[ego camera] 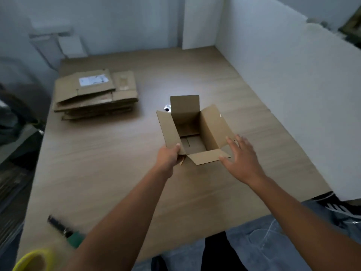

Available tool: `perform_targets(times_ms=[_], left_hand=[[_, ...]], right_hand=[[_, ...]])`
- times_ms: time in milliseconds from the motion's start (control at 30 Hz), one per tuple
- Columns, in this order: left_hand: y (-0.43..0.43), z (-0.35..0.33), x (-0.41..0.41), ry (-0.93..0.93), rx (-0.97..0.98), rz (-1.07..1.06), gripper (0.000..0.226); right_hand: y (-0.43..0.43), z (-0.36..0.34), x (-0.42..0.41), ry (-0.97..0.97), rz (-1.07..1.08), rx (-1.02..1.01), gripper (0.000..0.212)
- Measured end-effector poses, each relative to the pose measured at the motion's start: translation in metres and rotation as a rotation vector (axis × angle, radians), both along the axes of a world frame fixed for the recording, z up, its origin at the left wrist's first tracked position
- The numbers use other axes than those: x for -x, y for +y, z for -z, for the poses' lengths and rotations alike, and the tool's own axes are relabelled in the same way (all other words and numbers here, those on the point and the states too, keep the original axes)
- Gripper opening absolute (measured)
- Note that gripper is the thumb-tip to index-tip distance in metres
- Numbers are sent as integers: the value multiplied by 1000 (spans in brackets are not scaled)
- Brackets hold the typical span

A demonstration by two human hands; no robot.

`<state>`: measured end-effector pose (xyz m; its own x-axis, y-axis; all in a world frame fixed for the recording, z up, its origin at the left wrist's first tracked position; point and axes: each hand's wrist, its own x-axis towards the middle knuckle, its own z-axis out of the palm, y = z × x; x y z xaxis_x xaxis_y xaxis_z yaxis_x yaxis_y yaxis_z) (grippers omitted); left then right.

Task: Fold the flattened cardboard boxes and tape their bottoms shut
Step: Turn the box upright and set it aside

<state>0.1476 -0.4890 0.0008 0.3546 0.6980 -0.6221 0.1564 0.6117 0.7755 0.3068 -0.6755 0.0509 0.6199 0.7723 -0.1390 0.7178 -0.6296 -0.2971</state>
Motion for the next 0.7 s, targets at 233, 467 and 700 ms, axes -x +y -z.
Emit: perform_targets(times_ms=[233, 467, 700], left_hand=[[75, 3, -187, -2, -25, -13, 22], [151, 24, -389, 7, -29, -3, 34], [180, 26, -490, 15, -32, 48, 42]], right_hand=[[69, -12, -173, 28, -19, -59, 66], [140, 25, -348, -9, -58, -49, 65], [182, 30, -429, -48, -55, -13, 64]])
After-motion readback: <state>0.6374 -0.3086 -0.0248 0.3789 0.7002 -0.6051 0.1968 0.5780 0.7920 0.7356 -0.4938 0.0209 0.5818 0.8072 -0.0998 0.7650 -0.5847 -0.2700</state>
